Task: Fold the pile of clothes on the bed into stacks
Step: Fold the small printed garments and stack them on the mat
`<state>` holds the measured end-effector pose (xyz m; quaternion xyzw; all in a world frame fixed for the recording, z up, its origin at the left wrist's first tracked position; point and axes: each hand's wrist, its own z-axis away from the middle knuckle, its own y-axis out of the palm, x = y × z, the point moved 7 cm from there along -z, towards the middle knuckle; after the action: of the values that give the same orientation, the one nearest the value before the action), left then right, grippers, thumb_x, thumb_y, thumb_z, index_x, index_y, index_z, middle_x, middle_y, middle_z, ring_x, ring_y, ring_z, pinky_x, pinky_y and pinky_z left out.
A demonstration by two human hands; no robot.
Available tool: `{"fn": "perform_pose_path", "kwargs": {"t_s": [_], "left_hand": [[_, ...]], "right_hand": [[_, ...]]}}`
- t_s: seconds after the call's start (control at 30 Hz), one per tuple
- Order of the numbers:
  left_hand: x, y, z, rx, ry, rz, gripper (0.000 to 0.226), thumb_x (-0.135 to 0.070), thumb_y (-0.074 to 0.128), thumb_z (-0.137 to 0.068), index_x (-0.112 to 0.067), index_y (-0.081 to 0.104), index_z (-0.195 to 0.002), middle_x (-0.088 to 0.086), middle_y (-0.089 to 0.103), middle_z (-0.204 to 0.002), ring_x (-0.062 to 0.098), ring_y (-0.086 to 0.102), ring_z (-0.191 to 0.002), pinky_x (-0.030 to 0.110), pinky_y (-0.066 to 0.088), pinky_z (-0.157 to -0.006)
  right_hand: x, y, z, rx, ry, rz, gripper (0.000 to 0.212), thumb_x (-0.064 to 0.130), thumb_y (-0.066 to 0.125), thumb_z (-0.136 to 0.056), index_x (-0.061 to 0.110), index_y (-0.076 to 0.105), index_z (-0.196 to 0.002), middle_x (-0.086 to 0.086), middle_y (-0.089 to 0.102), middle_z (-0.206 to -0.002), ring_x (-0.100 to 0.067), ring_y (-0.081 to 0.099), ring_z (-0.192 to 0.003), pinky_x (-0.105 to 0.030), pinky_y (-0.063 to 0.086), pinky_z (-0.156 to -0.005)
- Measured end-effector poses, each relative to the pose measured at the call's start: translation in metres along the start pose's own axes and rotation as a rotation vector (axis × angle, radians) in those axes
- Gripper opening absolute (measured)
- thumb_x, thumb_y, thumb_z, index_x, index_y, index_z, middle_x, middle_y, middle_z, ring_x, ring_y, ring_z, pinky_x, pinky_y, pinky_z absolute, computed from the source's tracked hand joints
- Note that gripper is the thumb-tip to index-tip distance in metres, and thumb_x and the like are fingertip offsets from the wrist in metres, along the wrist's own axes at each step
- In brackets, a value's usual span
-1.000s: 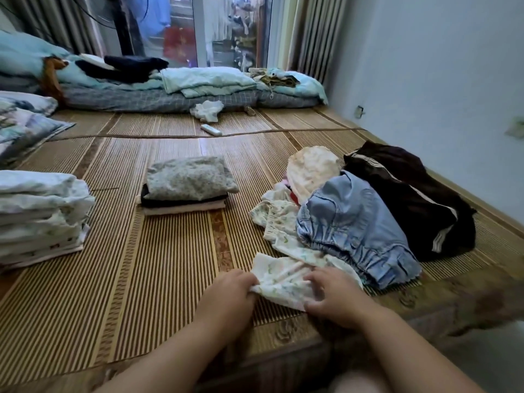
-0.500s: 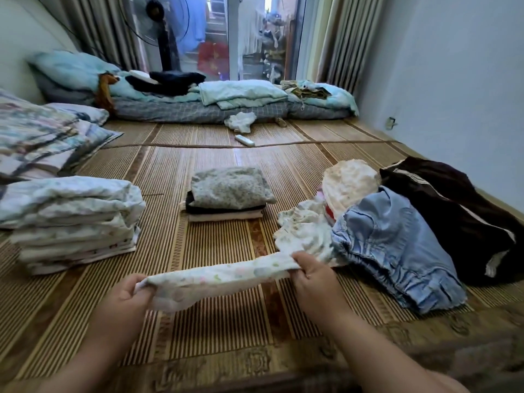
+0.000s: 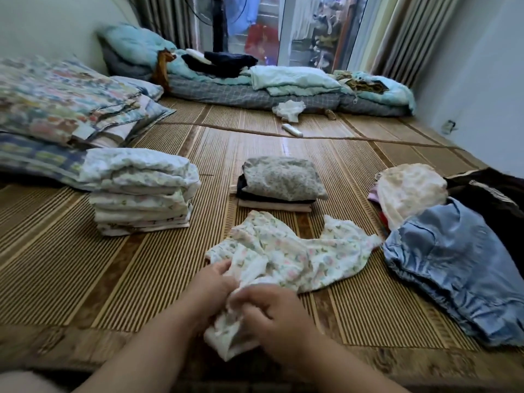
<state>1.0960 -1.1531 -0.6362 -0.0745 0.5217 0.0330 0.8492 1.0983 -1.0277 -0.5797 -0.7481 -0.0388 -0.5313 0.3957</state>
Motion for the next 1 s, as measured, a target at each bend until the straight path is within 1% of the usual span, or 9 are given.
{"fn": "perform_pose_path", "kwargs": {"t_s": [0.07, 0.13, 0.2, 0.3, 0.43, 0.57, 0.7, 0.87, 1.0], "left_hand": [[-0.006, 0.003, 0.005, -0.028, 0.119, -0.165, 0.042, -0.004, 0.055, -0.087, -0.024, 0.065, -0.122, -0.007, 0.075, -0.099, 0.012, 0.071, -0.090, 0.030, 0.059, -0.074], [-0.004, 0.011, 0.011, 0.036, 0.169, -0.326, 0.049, -0.001, 0.053, -0.083, -0.026, 0.065, -0.124, -0.008, 0.070, -0.115, 0.011, 0.064, -0.109, 0.036, 0.053, -0.095], [0.001, 0.017, 0.018, 0.108, 0.168, -0.485, 0.048, -0.001, 0.053, -0.079, -0.031, 0.071, -0.112, -0.014, 0.070, -0.109, 0.004, 0.062, -0.105, 0.028, 0.050, -0.095], [0.012, 0.018, 0.025, 0.217, 0.097, -0.634, 0.038, -0.011, 0.055, -0.068, -0.040, 0.073, -0.083, -0.021, 0.070, -0.081, -0.003, 0.064, -0.083, 0.015, 0.050, -0.076], [0.014, -0.004, 0.020, 0.131, 0.014, -0.470, 0.015, -0.040, 0.066, -0.075, -0.031, 0.070, -0.087, -0.013, 0.069, -0.081, 0.002, 0.063, -0.078, 0.028, 0.052, -0.068], [0.014, -0.029, 0.000, -0.164, -0.082, -0.344, 0.044, -0.049, 0.060, -0.089, -0.030, 0.045, -0.126, -0.005, 0.059, -0.104, 0.015, 0.066, -0.084, 0.031, 0.053, -0.061], [0.018, -0.021, -0.025, -0.140, -0.192, 0.028, 0.071, -0.035, 0.074, -0.082, -0.019, 0.037, -0.141, 0.003, 0.056, -0.107, 0.021, 0.065, -0.087, 0.031, 0.055, -0.058], [-0.004, 0.004, -0.035, 0.155, -0.349, 0.417, 0.045, -0.033, 0.064, -0.089, -0.005, 0.059, -0.124, 0.020, 0.072, -0.104, 0.036, 0.072, -0.088, 0.041, 0.057, -0.069], [-0.066, 0.006, -0.034, 0.206, -0.053, 0.493, 0.030, -0.025, 0.054, -0.094, -0.006, 0.067, -0.114, 0.023, 0.069, -0.111, 0.038, 0.069, -0.096, 0.046, 0.058, -0.073]], "right_hand": [[-0.024, -0.038, -0.011, -0.297, 0.123, 0.028, 0.016, 0.031, 0.055, -0.084, 0.028, 0.070, -0.088, 0.014, 0.067, -0.087, 0.001, 0.061, -0.082, -0.025, 0.051, -0.074], [-0.047, -0.065, -0.026, -0.435, 0.230, 0.095, 0.025, 0.024, 0.055, -0.093, 0.028, 0.065, -0.115, 0.007, 0.066, -0.105, -0.002, 0.059, -0.096, -0.028, 0.050, -0.085], [-0.073, -0.077, -0.050, -0.392, 0.347, 0.168, 0.049, 0.023, 0.051, -0.096, 0.018, 0.043, -0.144, -0.003, 0.057, -0.133, -0.015, 0.052, -0.121, -0.028, 0.041, -0.097], [-0.094, -0.070, -0.089, -0.239, 0.446, 0.236, 0.063, 0.030, 0.053, -0.097, 0.014, 0.025, -0.152, -0.008, 0.037, -0.153, -0.023, 0.035, -0.140, -0.034, 0.030, -0.110], [-0.114, -0.042, -0.123, -0.037, 0.606, 0.431, 0.067, 0.027, 0.067, -0.088, 0.015, 0.036, -0.146, -0.013, 0.044, -0.143, -0.030, 0.047, -0.126, -0.039, 0.045, -0.101], [-0.123, -0.028, -0.124, 0.051, 0.664, 0.576, 0.019, 0.016, 0.058, -0.086, 0.009, 0.057, -0.103, -0.009, 0.061, -0.106, -0.024, 0.057, -0.089, -0.032, 0.046, -0.069], [-0.110, -0.044, -0.111, -0.015, 0.612, 0.236, 0.004, 0.019, 0.065, -0.079, 0.015, 0.064, -0.080, -0.002, 0.063, -0.077, -0.017, 0.059, -0.069, -0.028, 0.046, -0.056], [-0.069, -0.096, -0.085, -0.147, 0.515, -0.441, 0.014, 0.003, 0.056, -0.087, 0.010, 0.063, -0.097, -0.017, 0.069, -0.098, -0.033, 0.068, -0.089, -0.044, 0.057, -0.078], [-0.018, -0.157, -0.075, -0.133, 0.301, -0.842, 0.032, -0.007, 0.054, -0.078, 0.005, 0.059, -0.107, -0.017, 0.073, -0.089, -0.031, 0.071, -0.076, -0.040, 0.059, -0.063]]}}
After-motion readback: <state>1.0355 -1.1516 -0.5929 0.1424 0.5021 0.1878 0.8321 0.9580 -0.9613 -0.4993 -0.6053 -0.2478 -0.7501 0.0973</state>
